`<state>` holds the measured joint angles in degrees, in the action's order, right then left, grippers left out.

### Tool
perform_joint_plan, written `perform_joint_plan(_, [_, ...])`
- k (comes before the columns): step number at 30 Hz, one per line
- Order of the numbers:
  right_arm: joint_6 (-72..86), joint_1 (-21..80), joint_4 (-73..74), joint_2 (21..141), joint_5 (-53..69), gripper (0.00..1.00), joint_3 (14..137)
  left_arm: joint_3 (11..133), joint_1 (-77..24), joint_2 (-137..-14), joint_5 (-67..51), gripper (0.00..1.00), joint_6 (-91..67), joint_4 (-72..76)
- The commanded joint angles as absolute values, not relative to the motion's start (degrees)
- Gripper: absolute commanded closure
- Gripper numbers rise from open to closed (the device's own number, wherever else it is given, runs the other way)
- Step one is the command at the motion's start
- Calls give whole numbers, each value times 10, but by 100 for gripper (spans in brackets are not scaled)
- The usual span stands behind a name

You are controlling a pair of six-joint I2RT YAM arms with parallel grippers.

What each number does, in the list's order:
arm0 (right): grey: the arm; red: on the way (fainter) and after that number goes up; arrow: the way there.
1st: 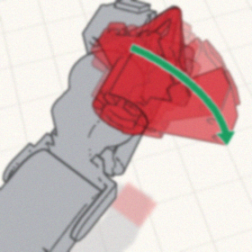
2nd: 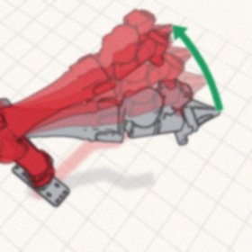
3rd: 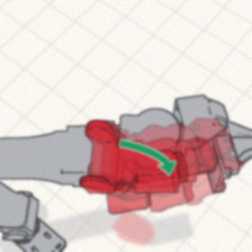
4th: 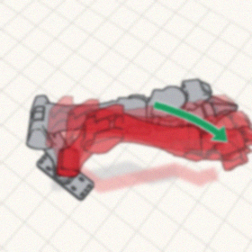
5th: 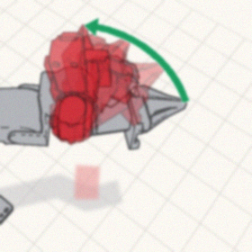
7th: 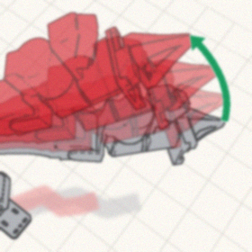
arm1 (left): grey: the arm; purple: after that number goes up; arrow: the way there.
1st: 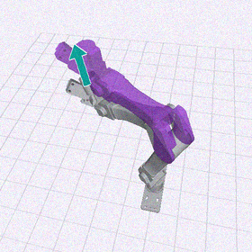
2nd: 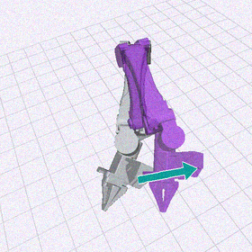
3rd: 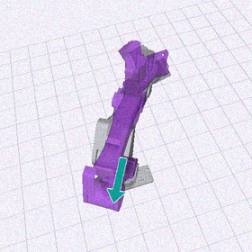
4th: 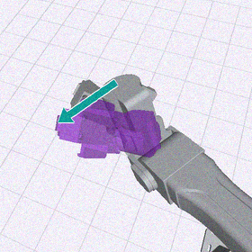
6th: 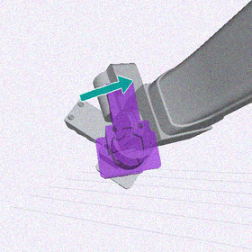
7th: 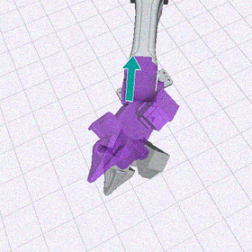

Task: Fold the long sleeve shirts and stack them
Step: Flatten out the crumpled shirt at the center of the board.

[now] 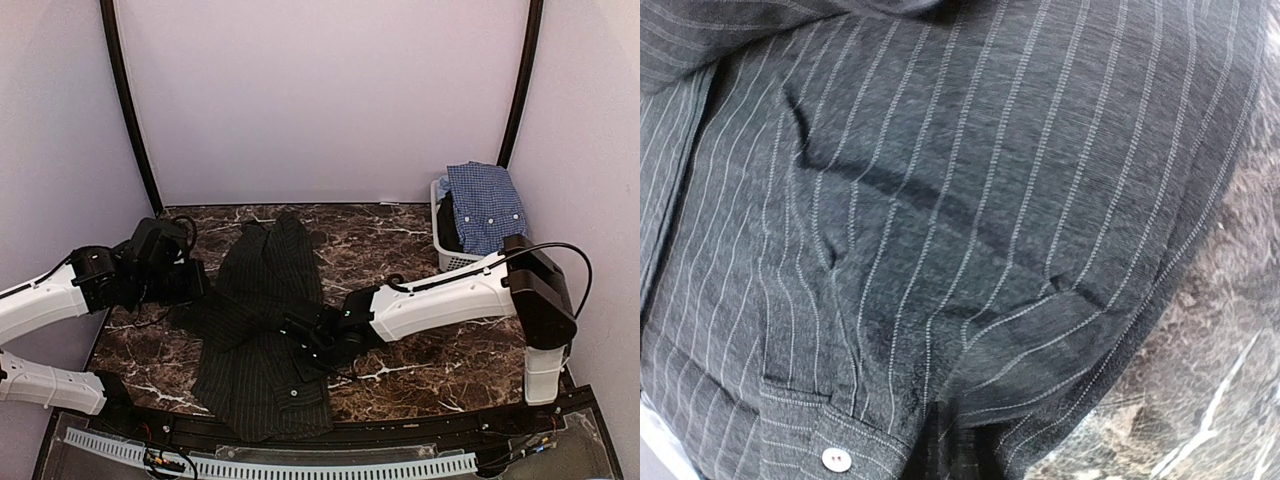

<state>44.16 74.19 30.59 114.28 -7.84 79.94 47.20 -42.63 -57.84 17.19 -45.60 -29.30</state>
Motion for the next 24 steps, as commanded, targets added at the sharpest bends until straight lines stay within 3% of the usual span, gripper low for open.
perform_joint_plan(1, [446,734,321,1150,-94,100,824,497,-420,-562,207,100,-435,-303])
perform_joint_plan(11, [392,619,430,1067,-233,100,841,564,-349,-579,277,100,-389,-298])
perform_joint_plan(17, [305,477,475,1012,-326,100,910,642,-208,-632,253,100,-351,-234])
perform_joint_plan(24, [203,336,469,1013,-369,100,1077,813,-54,-724,211,100,-310,-221])
